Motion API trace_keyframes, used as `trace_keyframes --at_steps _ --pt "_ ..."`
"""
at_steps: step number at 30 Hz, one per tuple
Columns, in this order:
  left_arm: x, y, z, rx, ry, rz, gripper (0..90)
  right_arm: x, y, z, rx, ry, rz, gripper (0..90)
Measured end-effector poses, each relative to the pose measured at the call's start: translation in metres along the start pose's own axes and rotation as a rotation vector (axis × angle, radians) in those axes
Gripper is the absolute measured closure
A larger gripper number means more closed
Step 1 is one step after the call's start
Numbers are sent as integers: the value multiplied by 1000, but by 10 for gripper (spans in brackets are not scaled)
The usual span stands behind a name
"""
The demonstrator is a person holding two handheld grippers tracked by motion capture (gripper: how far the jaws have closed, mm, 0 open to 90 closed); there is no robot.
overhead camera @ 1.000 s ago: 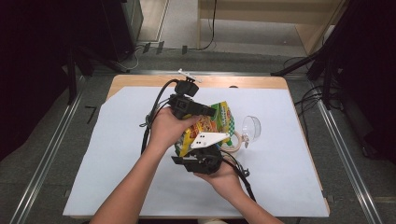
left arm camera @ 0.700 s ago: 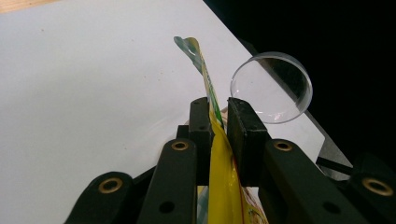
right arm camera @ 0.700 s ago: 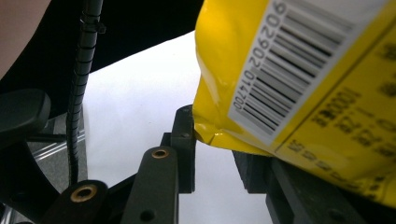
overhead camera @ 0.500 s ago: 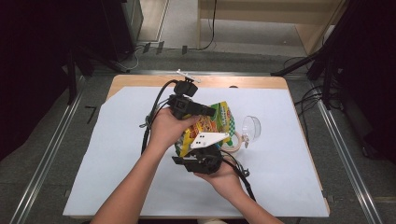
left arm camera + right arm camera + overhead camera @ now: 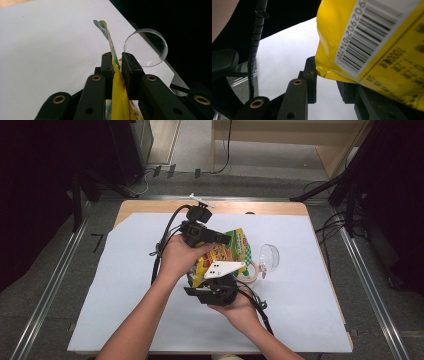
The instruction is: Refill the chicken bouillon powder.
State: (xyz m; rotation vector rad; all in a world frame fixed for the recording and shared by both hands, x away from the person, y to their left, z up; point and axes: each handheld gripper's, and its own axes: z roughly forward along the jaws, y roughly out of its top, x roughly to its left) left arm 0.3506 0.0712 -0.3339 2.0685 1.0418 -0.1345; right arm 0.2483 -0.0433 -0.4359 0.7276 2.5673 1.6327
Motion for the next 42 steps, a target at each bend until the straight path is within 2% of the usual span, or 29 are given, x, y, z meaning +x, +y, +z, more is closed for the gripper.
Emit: trace_keyframes --at_steps 10,14,31,42 --pt "0 -1 0 -7 -8 1 803 0 -1 1 3 -3 -1 726" --pt "0 -2 -2 -10 1 12 804 0 -1 2 2 -5 -6 727" --pt "-1 0 -2 -6 6 -2 804 1 1 1 -9 1 -6 726" --pt "-4 3 -5 -7 14 5 804 1 3 -1 -20 1 -11 726"
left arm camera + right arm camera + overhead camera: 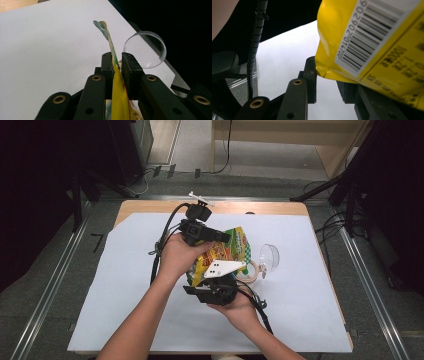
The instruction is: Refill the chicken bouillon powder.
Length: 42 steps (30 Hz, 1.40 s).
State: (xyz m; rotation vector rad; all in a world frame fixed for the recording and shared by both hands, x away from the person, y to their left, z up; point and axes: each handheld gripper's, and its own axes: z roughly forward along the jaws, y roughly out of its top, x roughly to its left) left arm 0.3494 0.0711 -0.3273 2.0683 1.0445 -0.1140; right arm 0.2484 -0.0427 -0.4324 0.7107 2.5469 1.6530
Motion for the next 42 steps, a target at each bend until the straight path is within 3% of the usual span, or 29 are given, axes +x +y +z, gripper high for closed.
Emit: trace_keyframes --at_steps 22,27,42 --pt "2 2 2 23 -3 -10 803 1 0 -1 -11 15 20 728" --pt "-5 1 2 22 12 16 803 0 -1 1 -11 12 32 729" --pt "-10 2 0 30 7 16 804 0 0 0 -15 10 34 731"
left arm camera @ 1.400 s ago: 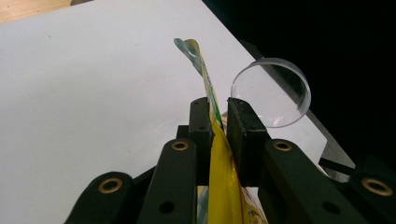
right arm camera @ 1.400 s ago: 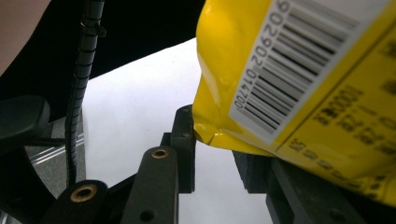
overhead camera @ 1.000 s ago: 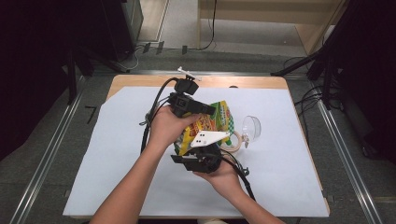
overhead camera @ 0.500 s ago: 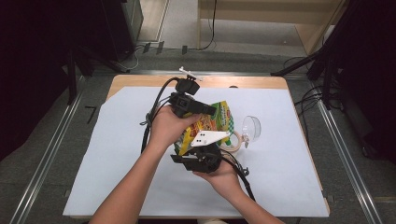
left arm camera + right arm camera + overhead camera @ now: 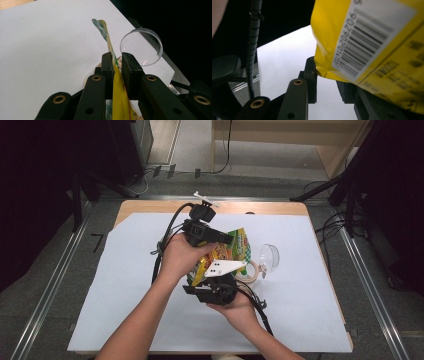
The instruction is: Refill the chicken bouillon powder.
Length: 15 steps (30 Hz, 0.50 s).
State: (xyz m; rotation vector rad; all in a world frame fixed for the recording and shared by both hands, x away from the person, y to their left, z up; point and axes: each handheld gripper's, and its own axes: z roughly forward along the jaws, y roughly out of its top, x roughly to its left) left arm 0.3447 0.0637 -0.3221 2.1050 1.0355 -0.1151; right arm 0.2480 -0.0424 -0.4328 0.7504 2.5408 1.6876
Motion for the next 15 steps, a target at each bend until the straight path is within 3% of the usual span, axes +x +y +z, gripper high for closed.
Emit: trace_keyframes --at_steps 9,15 --pt "-6 -1 -2 -4 9 15 804 2 1 1 4 -2 -3 731" --pt "2 0 -1 1 2 -11 804 2 2 0 1 2 -1 728"
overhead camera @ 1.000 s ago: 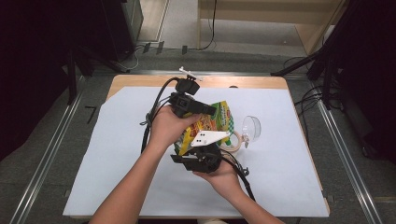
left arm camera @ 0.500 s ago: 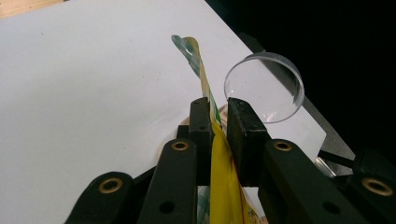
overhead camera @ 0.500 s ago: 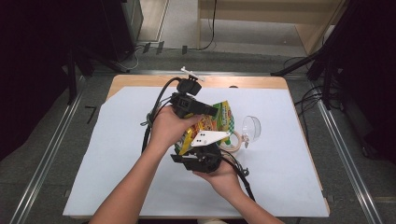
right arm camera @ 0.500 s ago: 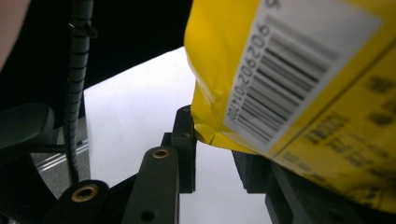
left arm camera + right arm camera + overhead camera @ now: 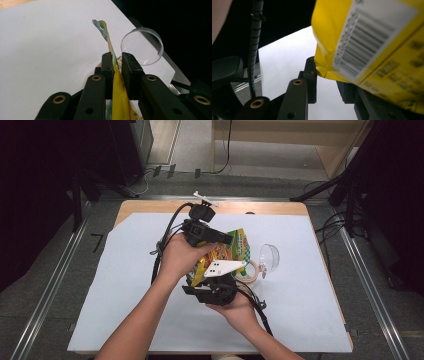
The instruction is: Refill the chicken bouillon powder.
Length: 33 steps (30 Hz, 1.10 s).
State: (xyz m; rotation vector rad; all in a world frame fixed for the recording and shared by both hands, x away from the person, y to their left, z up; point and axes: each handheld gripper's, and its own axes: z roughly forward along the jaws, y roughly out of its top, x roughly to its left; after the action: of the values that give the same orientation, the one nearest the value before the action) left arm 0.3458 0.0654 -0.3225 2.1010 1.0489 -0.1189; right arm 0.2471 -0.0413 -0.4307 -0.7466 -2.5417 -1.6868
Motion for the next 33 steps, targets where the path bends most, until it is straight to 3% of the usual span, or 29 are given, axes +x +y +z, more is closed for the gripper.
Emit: trace_keyframes --at_steps 33 --pt "0 1 0 -7 3 8 803 -2 1 -1 6 -8 -11 725"
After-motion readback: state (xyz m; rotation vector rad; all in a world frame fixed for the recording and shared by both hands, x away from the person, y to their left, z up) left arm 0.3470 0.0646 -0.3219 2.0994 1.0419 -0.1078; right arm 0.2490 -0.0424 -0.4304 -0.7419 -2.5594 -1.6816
